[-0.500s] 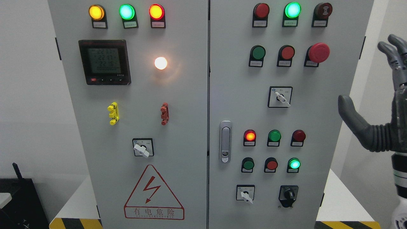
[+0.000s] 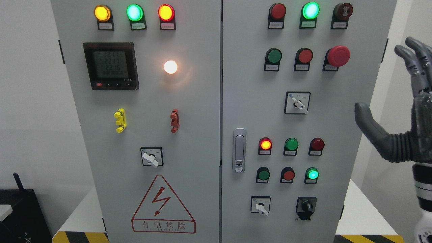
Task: Rotate and turn off gray switch
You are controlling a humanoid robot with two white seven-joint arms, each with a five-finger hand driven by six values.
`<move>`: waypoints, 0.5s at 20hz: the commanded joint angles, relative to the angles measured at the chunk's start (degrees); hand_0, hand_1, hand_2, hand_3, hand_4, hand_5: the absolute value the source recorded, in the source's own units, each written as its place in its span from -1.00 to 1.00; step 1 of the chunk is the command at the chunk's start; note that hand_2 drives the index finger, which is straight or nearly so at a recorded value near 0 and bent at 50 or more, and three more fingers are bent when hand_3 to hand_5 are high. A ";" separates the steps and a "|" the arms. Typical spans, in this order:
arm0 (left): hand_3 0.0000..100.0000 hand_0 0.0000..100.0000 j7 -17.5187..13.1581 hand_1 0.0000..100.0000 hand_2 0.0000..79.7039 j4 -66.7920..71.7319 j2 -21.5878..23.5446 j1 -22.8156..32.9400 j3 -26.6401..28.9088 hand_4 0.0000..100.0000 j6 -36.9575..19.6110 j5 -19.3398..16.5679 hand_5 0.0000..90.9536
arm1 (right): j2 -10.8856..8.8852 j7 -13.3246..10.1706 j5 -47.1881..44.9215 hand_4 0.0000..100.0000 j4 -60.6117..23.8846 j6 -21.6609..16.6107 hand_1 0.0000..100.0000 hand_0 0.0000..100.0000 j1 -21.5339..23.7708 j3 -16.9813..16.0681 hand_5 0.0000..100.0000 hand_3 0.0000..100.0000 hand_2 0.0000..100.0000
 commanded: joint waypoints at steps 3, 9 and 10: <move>-1.00 -0.76 0.07 -0.22 -1.00 0.79 0.00 0.00 -0.09 -1.00 -0.04 0.00 -1.00 | -0.06 0.19 -0.05 -1.00 -0.05 -0.05 -0.43 -0.35 -0.08 0.31 -1.00 -1.00 -1.00; -1.00 -0.76 -0.02 -0.22 -1.00 0.79 0.00 0.00 -0.09 -1.00 -0.04 0.00 -1.00 | -0.15 0.37 0.04 -1.00 -0.05 -0.05 -0.40 -0.34 -0.17 0.32 -1.00 -1.00 -1.00; -1.00 -0.76 0.07 -0.22 -1.00 0.79 0.00 0.00 -0.09 -1.00 -0.04 0.00 -1.00 | -0.15 0.37 -0.05 -1.00 -0.05 0.04 -0.37 -0.37 -0.17 0.31 -1.00 -1.00 -1.00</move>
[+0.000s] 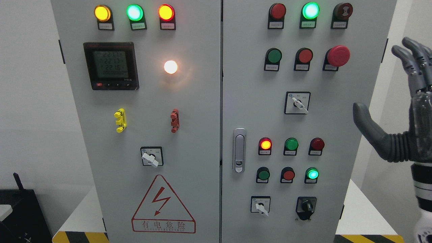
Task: Rotate and turn off gray switch
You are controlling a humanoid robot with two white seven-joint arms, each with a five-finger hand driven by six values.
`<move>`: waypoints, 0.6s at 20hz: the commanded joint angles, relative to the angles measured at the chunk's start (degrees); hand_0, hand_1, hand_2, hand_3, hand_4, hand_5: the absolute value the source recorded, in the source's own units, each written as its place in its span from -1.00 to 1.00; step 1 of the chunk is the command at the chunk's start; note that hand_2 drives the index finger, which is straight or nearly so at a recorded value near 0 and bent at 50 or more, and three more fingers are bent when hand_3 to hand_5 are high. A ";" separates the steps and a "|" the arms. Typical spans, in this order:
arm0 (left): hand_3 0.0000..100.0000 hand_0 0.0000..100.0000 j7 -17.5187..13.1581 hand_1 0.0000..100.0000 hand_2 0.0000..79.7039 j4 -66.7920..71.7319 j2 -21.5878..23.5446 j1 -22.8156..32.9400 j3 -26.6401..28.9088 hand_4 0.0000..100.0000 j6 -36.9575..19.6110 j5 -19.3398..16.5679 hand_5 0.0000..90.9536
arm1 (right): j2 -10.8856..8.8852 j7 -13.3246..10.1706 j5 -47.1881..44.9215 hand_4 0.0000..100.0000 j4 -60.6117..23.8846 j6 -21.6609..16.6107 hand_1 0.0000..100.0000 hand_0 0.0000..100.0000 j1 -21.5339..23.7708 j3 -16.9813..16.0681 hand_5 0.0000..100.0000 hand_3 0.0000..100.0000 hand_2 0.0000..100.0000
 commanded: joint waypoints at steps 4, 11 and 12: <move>-1.00 -0.76 0.26 -0.22 -1.00 0.79 0.00 0.00 -0.09 -1.00 -0.04 0.00 -1.00 | 0.45 -0.45 0.05 -0.76 -0.11 -0.04 -0.33 -0.38 0.15 0.19 -0.72 -0.88 -0.85; -1.00 -0.76 0.17 -0.22 -1.00 0.79 0.00 0.00 -0.09 -1.00 -0.04 0.00 -1.00 | 3.25 -0.71 -0.12 0.10 0.07 0.13 -0.25 -0.33 2.00 1.60 0.42 0.01 -0.69; -1.00 -0.76 0.26 -0.22 -1.00 0.79 0.00 0.00 -0.09 -1.00 -0.04 0.00 -1.00 | 3.70 -0.97 -0.12 0.27 0.07 0.22 -0.24 -0.34 2.17 1.86 0.72 0.16 -0.67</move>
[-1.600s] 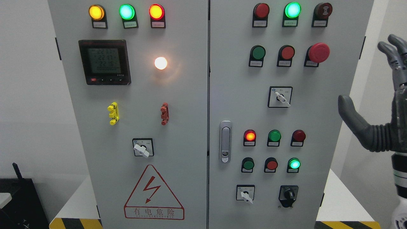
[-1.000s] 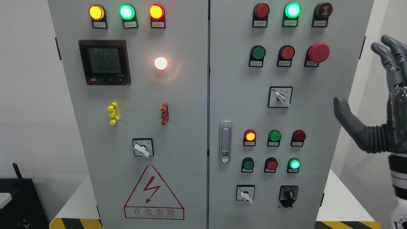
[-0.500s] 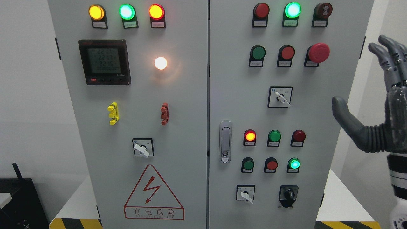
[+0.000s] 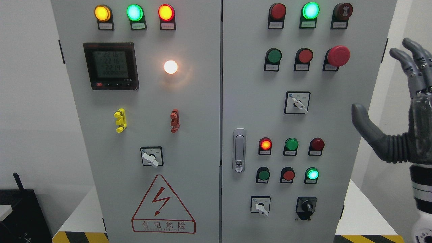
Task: Rotate and turn off gray switch
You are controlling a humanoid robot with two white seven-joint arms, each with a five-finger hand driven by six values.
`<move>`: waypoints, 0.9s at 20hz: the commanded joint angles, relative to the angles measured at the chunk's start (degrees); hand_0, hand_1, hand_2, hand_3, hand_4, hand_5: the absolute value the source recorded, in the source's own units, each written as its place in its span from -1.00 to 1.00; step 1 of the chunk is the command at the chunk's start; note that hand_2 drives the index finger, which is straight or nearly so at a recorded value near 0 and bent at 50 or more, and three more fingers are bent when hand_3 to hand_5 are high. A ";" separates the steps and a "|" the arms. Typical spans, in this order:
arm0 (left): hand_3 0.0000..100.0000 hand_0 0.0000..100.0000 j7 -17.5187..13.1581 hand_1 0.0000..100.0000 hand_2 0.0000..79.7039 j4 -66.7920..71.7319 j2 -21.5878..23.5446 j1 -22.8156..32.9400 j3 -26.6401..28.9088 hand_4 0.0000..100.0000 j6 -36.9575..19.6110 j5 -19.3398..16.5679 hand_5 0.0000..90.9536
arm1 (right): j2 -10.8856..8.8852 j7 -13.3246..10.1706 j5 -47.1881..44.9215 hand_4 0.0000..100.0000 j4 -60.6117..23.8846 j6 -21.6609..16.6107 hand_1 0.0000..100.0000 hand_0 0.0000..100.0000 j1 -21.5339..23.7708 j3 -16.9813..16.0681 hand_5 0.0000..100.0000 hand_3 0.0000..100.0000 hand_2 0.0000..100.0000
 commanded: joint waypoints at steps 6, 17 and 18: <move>-1.00 -0.76 -0.06 -0.22 -1.00 0.79 0.00 0.00 -0.09 -1.00 -0.04 0.00 -1.00 | 4.77 -2.01 -0.07 0.64 0.77 1.45 -0.36 -0.35 1.59 3.71 1.00 0.52 -0.42; -1.00 -0.76 -0.06 -0.22 -1.00 0.79 0.00 0.00 -0.09 -1.00 -0.04 0.00 -1.00 | 9.00 -2.01 0.10 0.65 0.77 15.23 -0.34 -0.83 2.73 13.02 0.96 0.64 -0.20; -1.00 -0.76 0.03 -0.22 -1.00 0.79 0.00 0.00 -0.09 -1.00 -0.04 0.00 -1.00 | 9.00 -2.01 0.10 0.65 0.77 16.47 -0.35 -0.84 2.73 13.90 0.96 0.63 -0.20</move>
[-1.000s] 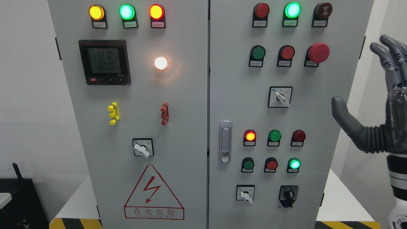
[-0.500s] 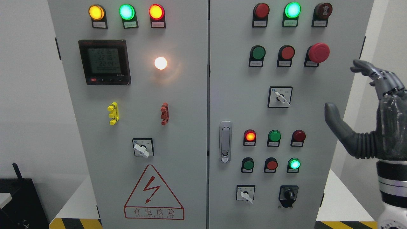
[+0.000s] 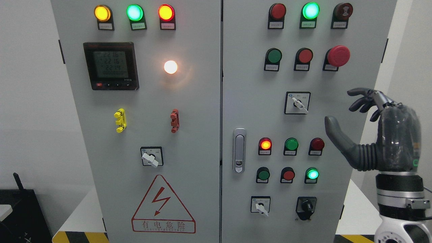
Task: Rotate and turn off gray switch
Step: 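Move the right hand toward the white rotary switch, pinching fingers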
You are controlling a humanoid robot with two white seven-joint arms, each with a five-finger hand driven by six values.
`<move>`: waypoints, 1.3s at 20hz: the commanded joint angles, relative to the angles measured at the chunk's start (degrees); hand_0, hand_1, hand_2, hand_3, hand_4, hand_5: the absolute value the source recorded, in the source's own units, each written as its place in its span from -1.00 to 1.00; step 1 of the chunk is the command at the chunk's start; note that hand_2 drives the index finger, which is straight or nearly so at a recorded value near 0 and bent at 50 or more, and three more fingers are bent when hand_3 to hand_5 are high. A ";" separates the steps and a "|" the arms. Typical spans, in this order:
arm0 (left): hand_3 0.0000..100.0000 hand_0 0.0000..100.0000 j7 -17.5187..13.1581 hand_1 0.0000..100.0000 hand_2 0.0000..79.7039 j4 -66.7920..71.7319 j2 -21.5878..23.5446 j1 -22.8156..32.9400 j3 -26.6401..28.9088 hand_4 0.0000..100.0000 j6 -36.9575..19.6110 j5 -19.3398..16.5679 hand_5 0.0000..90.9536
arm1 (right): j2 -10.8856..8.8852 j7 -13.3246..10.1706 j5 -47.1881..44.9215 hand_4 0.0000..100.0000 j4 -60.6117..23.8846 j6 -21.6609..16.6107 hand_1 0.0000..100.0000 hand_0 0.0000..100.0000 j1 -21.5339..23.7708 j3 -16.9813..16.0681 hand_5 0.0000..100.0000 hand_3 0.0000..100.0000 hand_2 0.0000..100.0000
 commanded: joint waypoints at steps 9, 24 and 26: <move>-1.00 -0.76 -0.12 -0.22 -1.00 0.88 0.00 0.00 -0.09 -1.00 -0.04 0.00 -1.00 | 1.93 -3.39 0.22 0.66 4.05 7.75 -0.42 -0.88 -1.20 8.91 0.98 0.64 -0.09; -1.00 -0.76 -0.04 -0.22 -1.00 0.79 0.00 0.00 -0.09 -1.00 -0.04 0.00 -1.00 | 2.02 -2.51 1.27 0.67 6.17 16.27 -0.17 -0.96 -5.78 9.00 1.00 0.69 0.00; -1.00 -0.76 -0.12 -0.22 -1.00 0.79 0.00 0.00 -0.09 -1.00 -0.04 0.00 -1.00 | 2.02 -2.51 1.19 0.67 6.17 17.07 -0.09 -0.98 -6.13 9.00 1.00 0.69 0.03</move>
